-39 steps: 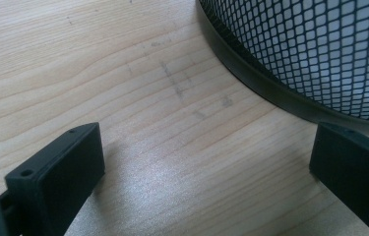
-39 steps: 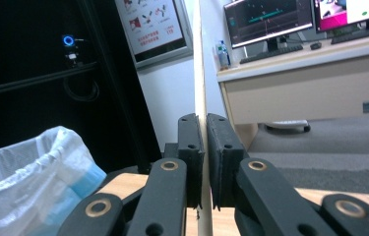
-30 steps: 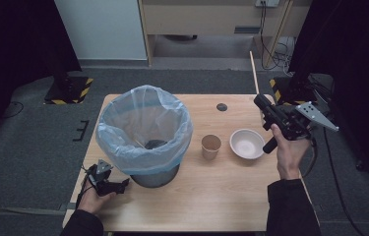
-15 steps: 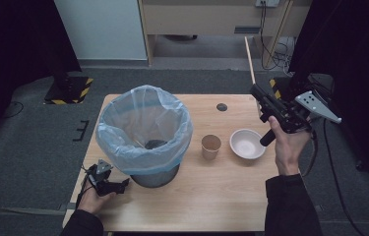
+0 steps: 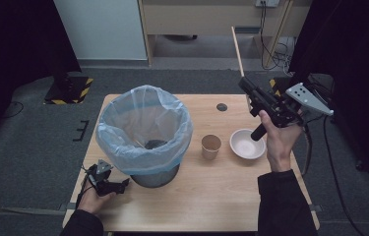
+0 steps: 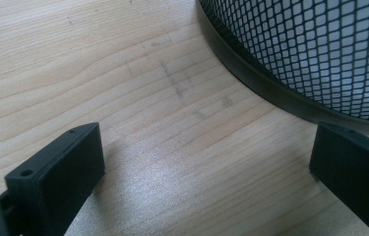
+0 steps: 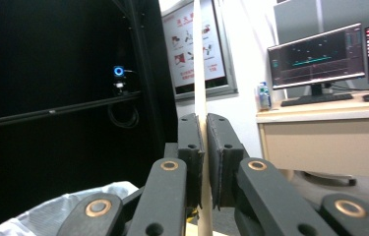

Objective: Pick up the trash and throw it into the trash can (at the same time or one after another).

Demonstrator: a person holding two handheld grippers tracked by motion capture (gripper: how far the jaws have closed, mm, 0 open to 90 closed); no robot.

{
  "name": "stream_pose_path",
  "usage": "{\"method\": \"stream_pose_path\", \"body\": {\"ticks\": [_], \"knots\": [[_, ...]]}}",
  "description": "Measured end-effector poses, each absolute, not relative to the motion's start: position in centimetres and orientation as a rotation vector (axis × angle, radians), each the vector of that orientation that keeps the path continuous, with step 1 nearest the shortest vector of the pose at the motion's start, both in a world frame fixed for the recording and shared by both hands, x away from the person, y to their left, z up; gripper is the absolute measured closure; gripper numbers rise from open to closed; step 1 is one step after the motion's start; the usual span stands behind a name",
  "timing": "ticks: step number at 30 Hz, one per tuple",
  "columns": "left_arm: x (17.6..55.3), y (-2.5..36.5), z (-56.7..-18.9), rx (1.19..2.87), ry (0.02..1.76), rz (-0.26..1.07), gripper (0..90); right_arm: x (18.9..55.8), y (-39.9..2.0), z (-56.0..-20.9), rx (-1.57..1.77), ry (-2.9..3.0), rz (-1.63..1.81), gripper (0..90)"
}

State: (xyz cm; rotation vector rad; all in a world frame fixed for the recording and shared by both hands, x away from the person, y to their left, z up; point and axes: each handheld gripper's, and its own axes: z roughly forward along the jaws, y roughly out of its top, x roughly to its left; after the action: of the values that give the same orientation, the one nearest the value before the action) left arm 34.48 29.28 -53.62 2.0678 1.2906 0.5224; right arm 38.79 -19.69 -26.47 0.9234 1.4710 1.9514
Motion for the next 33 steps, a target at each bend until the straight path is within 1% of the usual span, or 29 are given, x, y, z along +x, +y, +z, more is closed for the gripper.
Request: {"method": "stream_pose_path", "body": {"ticks": [18,33], "knots": [[34.5,29.3,-53.6,2.067,1.291,0.522,0.0,39.2,-16.0,-25.0,0.851,1.533,1.994,85.7],[34.5,29.3,-53.6,2.068,1.29,0.522,0.0,39.5,-14.0,-24.2,0.813,1.57,2.022,85.8]]}}
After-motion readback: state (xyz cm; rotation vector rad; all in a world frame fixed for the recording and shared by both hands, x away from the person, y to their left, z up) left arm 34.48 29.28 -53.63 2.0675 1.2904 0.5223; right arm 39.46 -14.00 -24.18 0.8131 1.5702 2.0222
